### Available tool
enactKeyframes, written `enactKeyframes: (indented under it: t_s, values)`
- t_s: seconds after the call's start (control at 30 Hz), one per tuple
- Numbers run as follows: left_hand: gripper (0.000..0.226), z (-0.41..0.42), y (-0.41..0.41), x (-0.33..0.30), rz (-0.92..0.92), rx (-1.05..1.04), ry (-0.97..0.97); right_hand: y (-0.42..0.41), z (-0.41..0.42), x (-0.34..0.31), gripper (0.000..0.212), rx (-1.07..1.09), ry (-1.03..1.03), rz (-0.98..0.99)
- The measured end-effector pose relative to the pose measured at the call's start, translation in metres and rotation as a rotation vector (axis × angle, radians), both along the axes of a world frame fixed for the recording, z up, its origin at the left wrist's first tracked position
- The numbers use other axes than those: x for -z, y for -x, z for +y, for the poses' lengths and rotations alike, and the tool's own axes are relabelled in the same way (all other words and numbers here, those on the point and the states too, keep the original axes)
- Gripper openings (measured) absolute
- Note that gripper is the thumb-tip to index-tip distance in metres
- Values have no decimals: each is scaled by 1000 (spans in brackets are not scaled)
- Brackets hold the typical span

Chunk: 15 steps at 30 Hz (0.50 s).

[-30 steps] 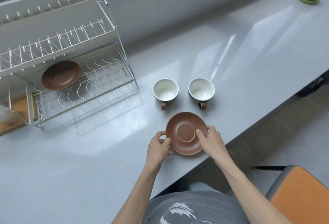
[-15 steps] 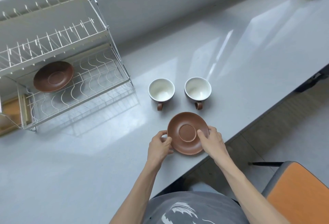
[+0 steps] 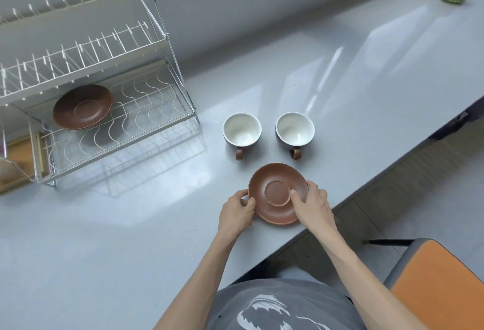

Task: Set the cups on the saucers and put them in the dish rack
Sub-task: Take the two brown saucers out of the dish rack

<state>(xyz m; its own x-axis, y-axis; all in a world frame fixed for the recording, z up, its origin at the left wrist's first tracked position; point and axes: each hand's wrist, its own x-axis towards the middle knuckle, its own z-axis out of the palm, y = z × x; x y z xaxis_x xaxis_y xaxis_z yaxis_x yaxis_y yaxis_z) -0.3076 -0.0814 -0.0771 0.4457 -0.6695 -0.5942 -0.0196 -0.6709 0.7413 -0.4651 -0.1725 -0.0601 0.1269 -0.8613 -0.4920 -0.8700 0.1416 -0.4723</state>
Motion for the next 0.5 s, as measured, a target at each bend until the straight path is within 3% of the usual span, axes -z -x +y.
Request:
enactKeyframes:
  t_s: [0.2, 0.5]
  values:
    - [46, 11, -36, -14, -111, 116, -64, -32, 4, -21, 56, -206, 284, 55]
    - [49, 50, -137, -53, -556, 322, -253, -137, 2, -53, 47, -676, 368, 20]
